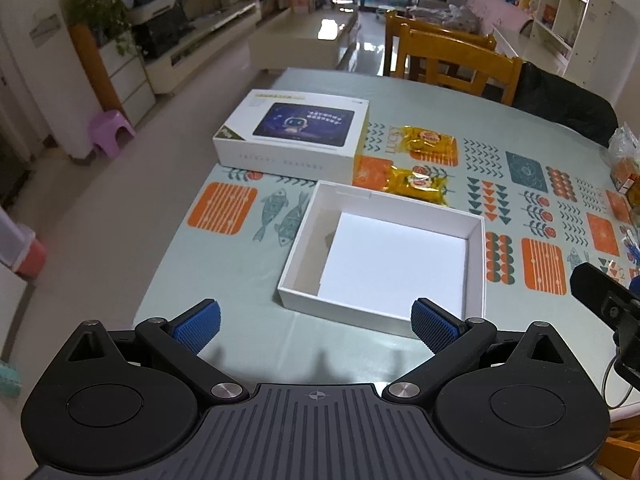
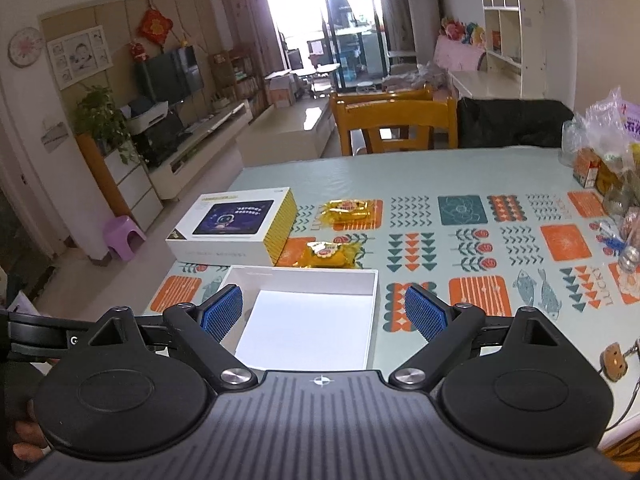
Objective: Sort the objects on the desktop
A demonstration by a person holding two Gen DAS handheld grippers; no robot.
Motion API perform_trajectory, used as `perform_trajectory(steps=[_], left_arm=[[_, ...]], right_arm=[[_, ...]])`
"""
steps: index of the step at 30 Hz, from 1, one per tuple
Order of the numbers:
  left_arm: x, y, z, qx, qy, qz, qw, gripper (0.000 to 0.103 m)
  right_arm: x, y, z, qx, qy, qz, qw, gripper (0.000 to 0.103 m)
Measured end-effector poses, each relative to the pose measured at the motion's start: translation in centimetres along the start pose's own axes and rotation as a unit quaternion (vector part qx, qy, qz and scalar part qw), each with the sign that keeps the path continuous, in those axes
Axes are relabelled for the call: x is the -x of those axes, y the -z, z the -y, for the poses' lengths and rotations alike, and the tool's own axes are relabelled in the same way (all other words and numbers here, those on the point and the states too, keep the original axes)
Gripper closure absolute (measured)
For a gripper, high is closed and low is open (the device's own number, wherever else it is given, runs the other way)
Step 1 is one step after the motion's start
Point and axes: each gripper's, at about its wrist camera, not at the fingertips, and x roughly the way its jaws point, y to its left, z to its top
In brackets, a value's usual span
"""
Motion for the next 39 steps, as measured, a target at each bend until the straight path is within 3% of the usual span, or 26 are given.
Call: perform_trajectory(steps=[9,17,22,28,32,39], left_arm=[[-0.5,0.4,-2.1,0.019,0.030,-0.002,0.9994,0.000],[-1.1,0.3,-2.0,0.014,0.025,-0.020,0.9994,0.000],[-1.0,0.0,-1.5,0.008,0.023,-0.018,0.9995,0.000],[-1.0,-0.4,-0.6,-0.007,0.024,-0.019,0.9995,0.000],[-1.2,-0.4,-0.1,-0.012,0.031,-0.021,0.9992,0.000],[-1.8,-0.2,-0.1,-0.012,0.034,-0.032,0.9988,0.000]], right_arm=[[-0.5,0.1,1.1,-0.033,-0.032,-0.042,0.998,0.000],[-0.2,0.8,1.1,-0.044,0.044,-0.054,0.997,0.000],[0.5,1.0,3.5,-0.124,-0.007,-0.042,0.991,0.000],[-0.1,1.1,2.7,-0.103,-0.025,-0.074,0.992,0.000],[0.0,1.2,2.7,-0.103,-0.062,-0.077,0.990,0.000],[-0.1,0.7,2.1,-0.068,-0.035,-0.063,0.995,0.000]])
